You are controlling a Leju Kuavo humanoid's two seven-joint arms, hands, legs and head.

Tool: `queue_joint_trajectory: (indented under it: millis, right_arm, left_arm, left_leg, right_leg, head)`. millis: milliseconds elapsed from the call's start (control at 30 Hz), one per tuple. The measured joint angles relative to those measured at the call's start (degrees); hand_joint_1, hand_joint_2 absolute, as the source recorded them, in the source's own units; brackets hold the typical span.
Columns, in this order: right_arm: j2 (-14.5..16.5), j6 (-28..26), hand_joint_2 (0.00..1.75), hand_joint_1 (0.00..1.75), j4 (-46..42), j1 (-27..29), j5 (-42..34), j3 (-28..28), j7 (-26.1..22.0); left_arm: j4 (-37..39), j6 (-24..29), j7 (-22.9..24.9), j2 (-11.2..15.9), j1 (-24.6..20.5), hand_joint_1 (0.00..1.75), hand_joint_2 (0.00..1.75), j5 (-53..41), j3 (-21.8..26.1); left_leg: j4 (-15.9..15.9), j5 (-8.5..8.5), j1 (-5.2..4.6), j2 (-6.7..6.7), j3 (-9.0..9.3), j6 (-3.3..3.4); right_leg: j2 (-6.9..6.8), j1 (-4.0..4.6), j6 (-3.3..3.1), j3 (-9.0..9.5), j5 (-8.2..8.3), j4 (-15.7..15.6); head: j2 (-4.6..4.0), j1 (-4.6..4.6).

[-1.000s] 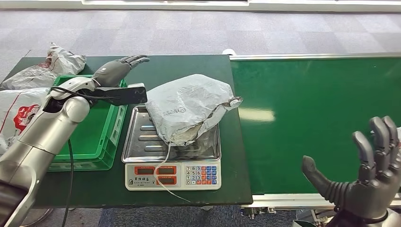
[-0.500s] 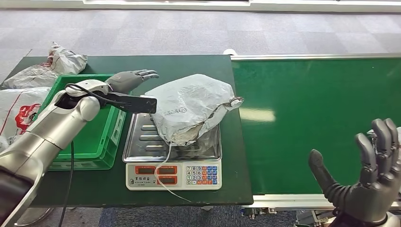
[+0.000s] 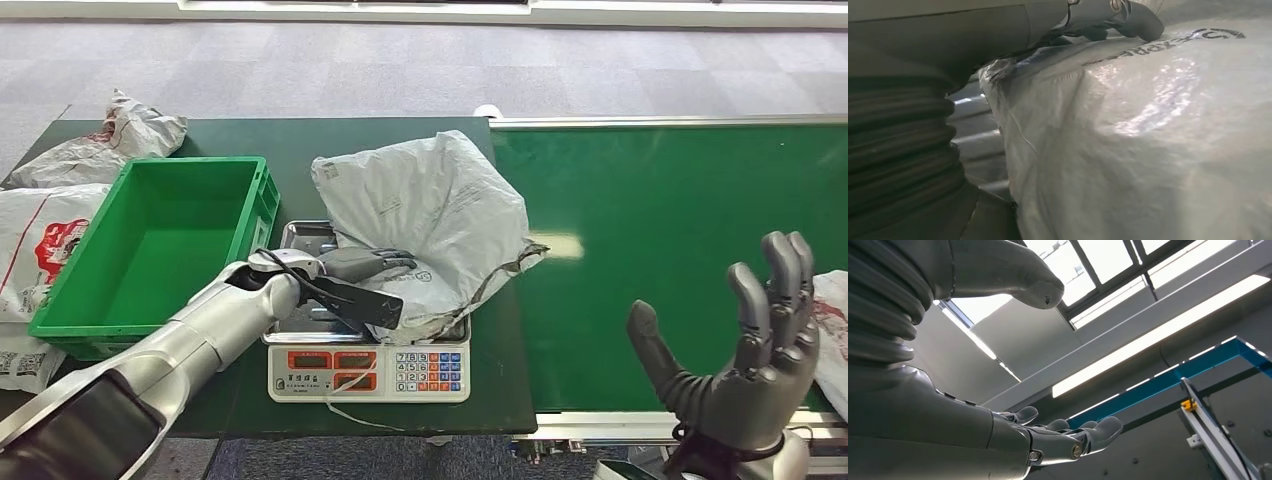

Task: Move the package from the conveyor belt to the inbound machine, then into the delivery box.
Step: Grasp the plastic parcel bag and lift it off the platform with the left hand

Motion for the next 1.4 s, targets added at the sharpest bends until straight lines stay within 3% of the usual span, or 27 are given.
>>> queue_joint_trajectory:
  millis: [200, 233, 333, 367, 600, 867, 1167, 1300, 1400]
  right_arm:
    - [0.70, -0.18, 1.75, 0.00, 0.96, -0.76, -0.63, 0.98, 0.07]
    - [0.80, -0.21, 1.75, 0.00, 1.11, -0.77, -0.76, 1.14, -0.02]
    - [1.34, 0.00, 1.75, 0.00, 1.61, -1.15, -0.62, 1.56, -0.12]
    - [1.68, 0.34, 1.75, 0.00, 1.79, -1.53, -0.26, 1.66, 0.09]
    - [4.16, 2.99, 1.75, 0.00, 2.12, -3.98, 3.17, 1.90, 2.59]
    - [4.55, 1.71, 1.75, 0.00, 2.37, -3.51, 1.77, 1.90, 1.32]
    - [4.08, 0.42, 1.75, 0.00, 2.47, -0.53, -1.24, 1.90, -0.96]
    - [3.39, 1.46, 1.75, 0.00, 2.51, -0.42, -2.33, 1.82, -1.37]
    - [3.23, 2.15, 1.75, 0.00, 2.46, 0.26, -1.96, 1.52, -1.35]
  left_arm:
    - [3.27, 3.18, 0.28, -5.58, 1.13, 0.00, 1.75, 2.45, -0.09]
    - [3.63, 3.69, 0.42, -6.13, 1.24, 0.22, 1.75, 2.76, -0.07]
    - [4.48, 5.00, 0.53, -7.28, 1.67, 1.53, 1.75, 3.11, 0.00]
    - [4.71, 5.61, 0.47, -7.61, 1.93, 1.75, 1.75, 3.12, 0.00]
    - [5.36, 8.86, -0.03, -9.69, 2.77, 1.75, 1.75, 2.59, 0.00]
    - [5.67, 10.11, 0.73, -9.74, 2.04, 1.75, 1.75, 3.05, 0.57]
    - [5.18, 13.38, 0.41, -6.62, 1.93, 1.75, 1.75, 2.80, 1.29]
    - [2.59, 14.58, 0.94, -3.82, 0.87, 1.75, 1.75, 0.78, 2.18]
    - [-1.34, 14.07, 3.01, -0.57, -2.50, 1.75, 1.75, -2.52, 2.32]
  left_leg:
    - [0.00, -0.04, -0.11, -0.10, 0.11, 0.07]
    - [0.00, -0.04, -0.11, -0.10, 0.12, 0.07]
    - [-0.01, -0.03, -0.11, -0.12, 0.15, 0.08]
    - [-0.01, -0.02, -0.11, -0.11, 0.16, 0.08]
    - [-0.01, 0.01, -0.11, -0.18, 0.14, 0.12]
    - [-0.01, 0.01, -0.12, -0.12, 0.14, 0.12]
    - [-0.07, 0.02, -0.11, 0.17, 0.16, 0.10]
    - [-0.06, 0.07, -0.11, 0.23, 0.14, 0.06]
    - [-0.06, 0.14, -0.09, 0.24, 0.04, 0.00]
  right_leg:
    - [-0.12, -0.10, 0.06, 0.17, -0.04, -0.01]
    - [-0.12, -0.10, 0.06, 0.18, -0.04, -0.01]
    - [-0.12, -0.10, 0.06, 0.21, -0.04, -0.01]
    - [-0.11, -0.09, 0.06, 0.21, -0.04, -0.01]
    - [-0.15, -0.10, 0.07, 0.20, -0.04, -0.01]
    - [-0.12, -0.12, 0.07, 0.16, -0.04, -0.01]
    - [0.05, -0.09, 0.06, 0.04, -0.03, 0.05]
    - [0.10, -0.09, 0.02, -0.05, 0.02, 0.08]
    - [0.11, -0.07, -0.01, -0.18, 0.08, 0.13]
  head:
    - [0.00, 0.00]
    - [0.00, 0.00]
    - [0.00, 0.01]
    - [0.00, 0.00]
    - [0.00, 0.00]
    - [0.00, 0.01]
    - [0.00, 0.00]
    - [0.00, 0.00]
    - [0.00, 0.01]
